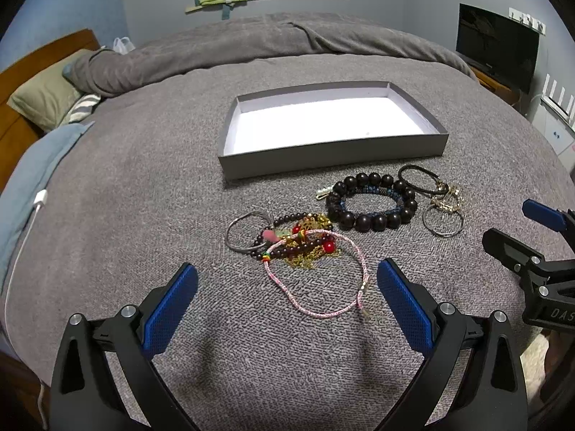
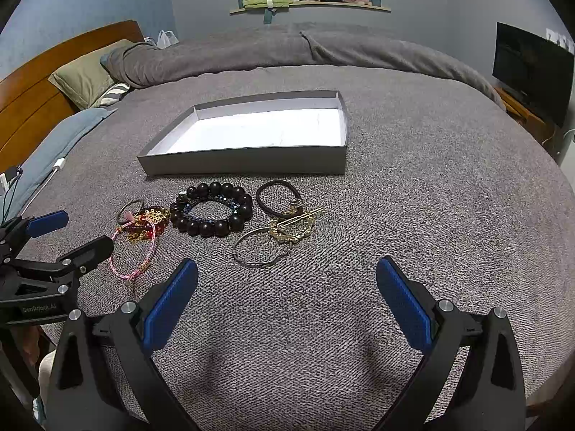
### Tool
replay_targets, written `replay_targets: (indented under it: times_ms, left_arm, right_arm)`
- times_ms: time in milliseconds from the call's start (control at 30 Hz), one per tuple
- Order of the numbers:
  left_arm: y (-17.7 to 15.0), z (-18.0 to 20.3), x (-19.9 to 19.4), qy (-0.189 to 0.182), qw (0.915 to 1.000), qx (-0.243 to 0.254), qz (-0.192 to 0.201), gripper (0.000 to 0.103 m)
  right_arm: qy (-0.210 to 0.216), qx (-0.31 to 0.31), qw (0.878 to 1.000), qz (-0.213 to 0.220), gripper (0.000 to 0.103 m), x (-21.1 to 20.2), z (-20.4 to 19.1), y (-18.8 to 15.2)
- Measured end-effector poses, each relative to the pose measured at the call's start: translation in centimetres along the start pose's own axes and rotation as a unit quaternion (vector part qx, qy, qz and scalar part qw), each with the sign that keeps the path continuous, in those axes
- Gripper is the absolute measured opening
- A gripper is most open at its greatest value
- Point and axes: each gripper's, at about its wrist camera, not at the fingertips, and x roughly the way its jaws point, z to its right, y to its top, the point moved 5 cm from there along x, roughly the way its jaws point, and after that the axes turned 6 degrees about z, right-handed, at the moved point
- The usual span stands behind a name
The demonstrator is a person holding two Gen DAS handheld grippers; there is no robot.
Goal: Organize jewelry
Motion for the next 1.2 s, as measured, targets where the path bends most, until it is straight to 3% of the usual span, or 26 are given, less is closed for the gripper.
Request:
replay_targets:
  times_ms: [1000, 1200]
  left_arm:
    - [0.15, 0.13, -0.34, -0.001, 1.0, -0.002, 0.0, 0.099]
    - [0.2, 0.06, -0.12, -0.015, 0.9998, -0.003, 0.009, 0.099]
  right_arm:
    - [-0.015, -0.017, 1.0, 0.01, 0.098, 0.11, 0.16, -0.18]
    - [0.016, -0.027, 0.999, 0.018, 0.098, 0.18, -0.22, -0.31]
